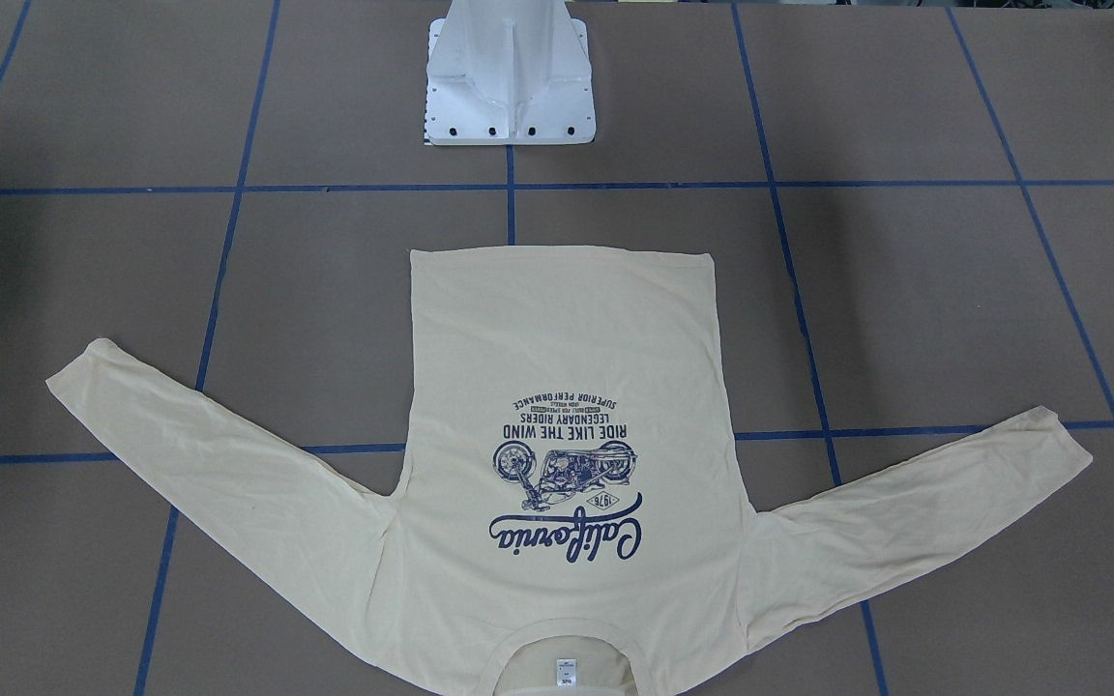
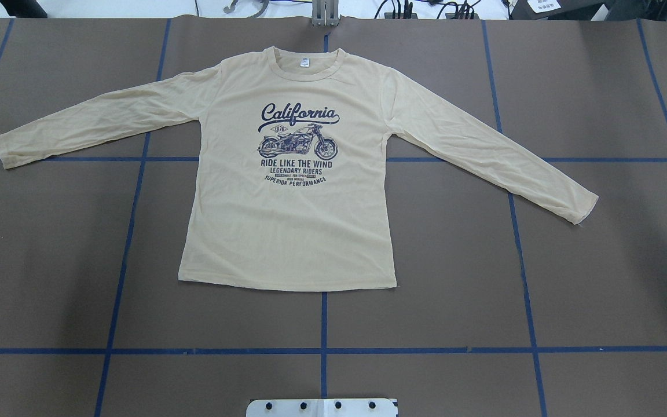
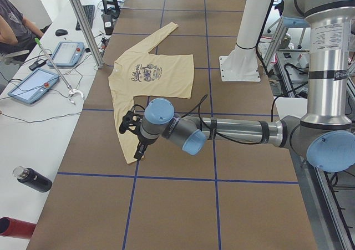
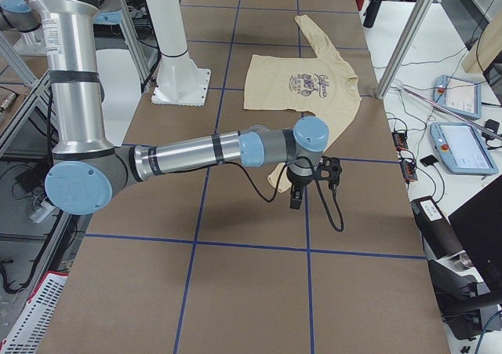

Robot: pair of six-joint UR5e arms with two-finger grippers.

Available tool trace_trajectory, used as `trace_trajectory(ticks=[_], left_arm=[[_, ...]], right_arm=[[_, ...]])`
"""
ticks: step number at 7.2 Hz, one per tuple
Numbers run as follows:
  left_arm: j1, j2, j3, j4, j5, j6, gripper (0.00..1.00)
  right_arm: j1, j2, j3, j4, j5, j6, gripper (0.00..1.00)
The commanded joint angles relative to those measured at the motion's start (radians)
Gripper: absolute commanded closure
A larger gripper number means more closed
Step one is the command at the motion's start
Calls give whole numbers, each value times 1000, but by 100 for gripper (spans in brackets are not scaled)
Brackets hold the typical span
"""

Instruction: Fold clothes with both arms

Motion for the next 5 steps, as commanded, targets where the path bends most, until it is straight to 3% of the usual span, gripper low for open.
trace_trajectory(ticks=[1, 3, 5], left_arm=[[2, 0, 0, -5, -2, 4, 0], [2, 0, -6, -5, -2, 4, 0], [2, 0, -6, -5, -2, 6, 0]], right_arm=[[-8, -17, 5, 6, 5, 6, 0], [-132, -35, -36, 144, -3, 18, 0], [-246, -38, -146, 392, -17, 189, 0]])
